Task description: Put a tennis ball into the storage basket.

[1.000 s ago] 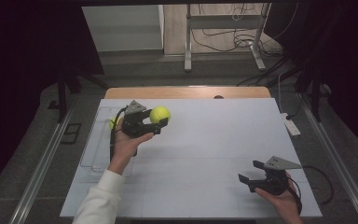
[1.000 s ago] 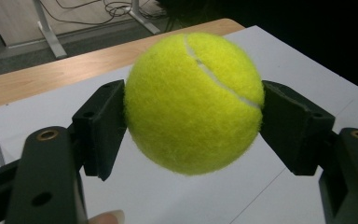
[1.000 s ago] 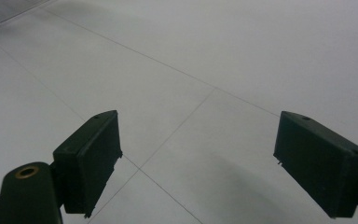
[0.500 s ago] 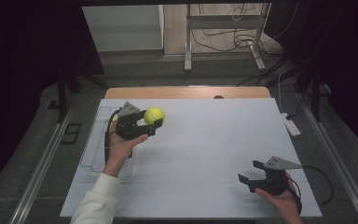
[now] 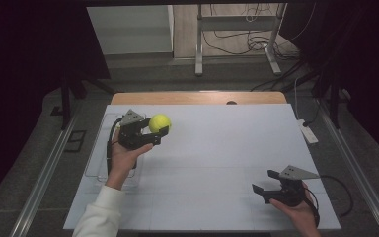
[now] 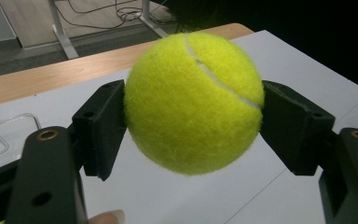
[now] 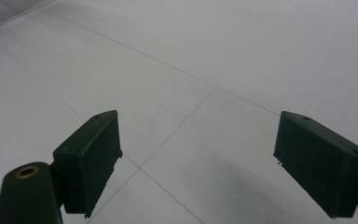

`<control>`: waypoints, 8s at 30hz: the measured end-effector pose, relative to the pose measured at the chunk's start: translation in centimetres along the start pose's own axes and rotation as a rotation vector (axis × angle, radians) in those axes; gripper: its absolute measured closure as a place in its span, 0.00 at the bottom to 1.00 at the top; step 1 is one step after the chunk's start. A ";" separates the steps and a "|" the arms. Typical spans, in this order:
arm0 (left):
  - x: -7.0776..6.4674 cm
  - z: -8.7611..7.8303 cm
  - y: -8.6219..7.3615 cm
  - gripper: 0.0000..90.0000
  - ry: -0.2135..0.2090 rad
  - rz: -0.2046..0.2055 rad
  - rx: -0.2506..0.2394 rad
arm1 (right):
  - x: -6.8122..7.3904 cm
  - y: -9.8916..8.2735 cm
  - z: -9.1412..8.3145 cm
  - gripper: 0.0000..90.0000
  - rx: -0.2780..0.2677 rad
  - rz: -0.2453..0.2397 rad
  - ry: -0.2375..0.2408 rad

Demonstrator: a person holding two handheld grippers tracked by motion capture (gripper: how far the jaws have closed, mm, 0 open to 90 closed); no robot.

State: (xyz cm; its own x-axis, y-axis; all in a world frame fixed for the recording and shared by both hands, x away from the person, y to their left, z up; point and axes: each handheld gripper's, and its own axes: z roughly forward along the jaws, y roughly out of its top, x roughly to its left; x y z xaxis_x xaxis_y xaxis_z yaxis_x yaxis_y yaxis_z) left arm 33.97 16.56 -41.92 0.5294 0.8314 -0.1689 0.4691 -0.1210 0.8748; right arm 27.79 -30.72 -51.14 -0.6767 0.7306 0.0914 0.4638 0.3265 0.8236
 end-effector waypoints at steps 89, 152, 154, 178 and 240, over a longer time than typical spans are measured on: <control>6.4 -6.1 -3.6 0.30 0.185 -0.132 -0.030 | -0.2 0.0 -0.1 0.16 0.001 0.001 -0.006; 9.1 -6.2 -6.0 0.30 0.287 -0.164 0.107 | -0.2 0.0 0.0 0.16 0.006 -0.002 -0.001; 9.3 -6.1 -6.1 0.30 0.293 -0.166 0.117 | -0.2 0.0 0.0 0.16 0.006 -0.002 -0.001; 10.0 -5.3 -6.9 0.30 0.330 -0.169 0.217 | -0.2 -0.1 0.1 0.16 0.016 -0.004 0.004; 10.1 -5.7 -6.7 0.16 0.255 -0.186 0.190 | -0.7 -0.2 0.2 0.16 0.017 0.011 0.004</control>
State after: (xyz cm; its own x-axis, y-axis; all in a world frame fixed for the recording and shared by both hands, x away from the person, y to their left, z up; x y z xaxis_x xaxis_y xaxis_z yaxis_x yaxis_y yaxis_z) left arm 32.18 28.87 -46.95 0.2413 0.9540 -0.1777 0.6761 -0.0339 0.7360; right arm 28.25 -31.18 -51.49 -0.6738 0.7318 0.1027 0.4810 0.3289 0.8127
